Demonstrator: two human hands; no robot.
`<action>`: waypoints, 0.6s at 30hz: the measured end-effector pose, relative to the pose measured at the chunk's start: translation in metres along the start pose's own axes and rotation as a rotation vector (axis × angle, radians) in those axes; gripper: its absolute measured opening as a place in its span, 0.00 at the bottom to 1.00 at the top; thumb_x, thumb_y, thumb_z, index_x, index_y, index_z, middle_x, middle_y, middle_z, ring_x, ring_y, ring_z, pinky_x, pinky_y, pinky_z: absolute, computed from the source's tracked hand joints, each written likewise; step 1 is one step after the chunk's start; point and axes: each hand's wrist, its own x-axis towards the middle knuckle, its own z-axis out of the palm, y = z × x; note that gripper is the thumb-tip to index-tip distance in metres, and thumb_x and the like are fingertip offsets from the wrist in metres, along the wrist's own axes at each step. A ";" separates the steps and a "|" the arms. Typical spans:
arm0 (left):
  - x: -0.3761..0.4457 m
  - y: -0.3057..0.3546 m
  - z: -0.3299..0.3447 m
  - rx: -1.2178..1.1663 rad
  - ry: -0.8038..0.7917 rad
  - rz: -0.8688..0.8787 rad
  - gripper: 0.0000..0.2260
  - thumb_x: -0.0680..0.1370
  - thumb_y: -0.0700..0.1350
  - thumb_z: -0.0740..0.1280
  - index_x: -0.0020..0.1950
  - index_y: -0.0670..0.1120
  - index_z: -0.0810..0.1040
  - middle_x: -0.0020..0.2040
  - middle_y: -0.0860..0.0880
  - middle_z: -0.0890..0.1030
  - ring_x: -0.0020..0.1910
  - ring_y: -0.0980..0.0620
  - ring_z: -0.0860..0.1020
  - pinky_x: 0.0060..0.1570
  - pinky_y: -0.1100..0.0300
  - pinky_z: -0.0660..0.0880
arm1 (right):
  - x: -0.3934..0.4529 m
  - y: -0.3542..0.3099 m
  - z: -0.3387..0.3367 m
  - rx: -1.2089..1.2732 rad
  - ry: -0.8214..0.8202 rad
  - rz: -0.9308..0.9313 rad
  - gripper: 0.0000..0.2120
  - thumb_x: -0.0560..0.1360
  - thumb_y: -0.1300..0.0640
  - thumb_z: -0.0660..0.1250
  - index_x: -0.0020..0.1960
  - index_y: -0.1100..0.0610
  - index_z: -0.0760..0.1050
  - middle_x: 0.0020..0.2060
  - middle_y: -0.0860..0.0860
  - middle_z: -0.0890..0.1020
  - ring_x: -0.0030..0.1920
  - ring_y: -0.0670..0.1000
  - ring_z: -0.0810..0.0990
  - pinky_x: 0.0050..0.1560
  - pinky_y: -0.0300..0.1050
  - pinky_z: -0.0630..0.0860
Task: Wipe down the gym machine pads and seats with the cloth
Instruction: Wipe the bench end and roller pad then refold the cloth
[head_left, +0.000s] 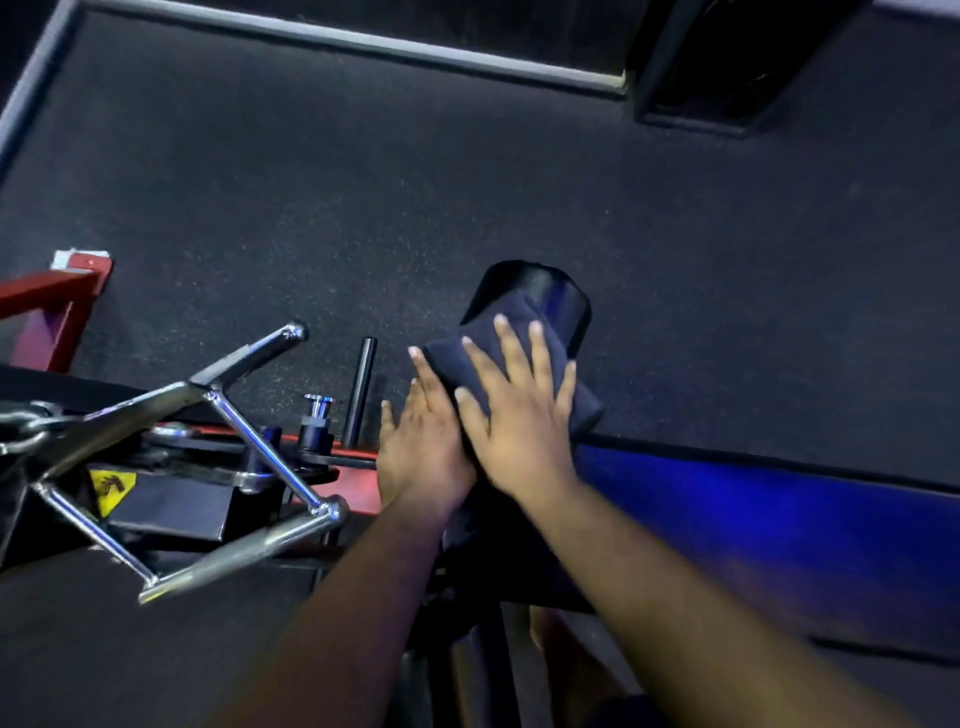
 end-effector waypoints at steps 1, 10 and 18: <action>0.001 0.000 0.002 0.002 0.037 0.007 0.49 0.80 0.55 0.62 0.74 0.39 0.21 0.81 0.44 0.62 0.80 0.52 0.62 0.78 0.46 0.59 | -0.010 0.004 0.004 0.027 -0.022 0.013 0.29 0.80 0.36 0.52 0.80 0.38 0.57 0.83 0.43 0.47 0.82 0.52 0.38 0.77 0.72 0.44; -0.006 0.001 0.004 0.147 -0.046 0.061 0.59 0.68 0.69 0.71 0.82 0.44 0.38 0.84 0.42 0.41 0.83 0.46 0.46 0.79 0.40 0.52 | 0.089 0.022 -0.010 0.084 0.105 0.221 0.29 0.80 0.38 0.59 0.79 0.36 0.57 0.83 0.44 0.46 0.82 0.55 0.41 0.71 0.77 0.57; -0.006 0.000 0.007 0.065 0.050 0.061 0.39 0.79 0.47 0.62 0.80 0.43 0.38 0.83 0.43 0.58 0.81 0.48 0.59 0.78 0.43 0.60 | -0.005 0.020 0.029 0.425 0.221 0.169 0.32 0.81 0.37 0.56 0.82 0.43 0.56 0.83 0.49 0.44 0.82 0.55 0.39 0.78 0.47 0.41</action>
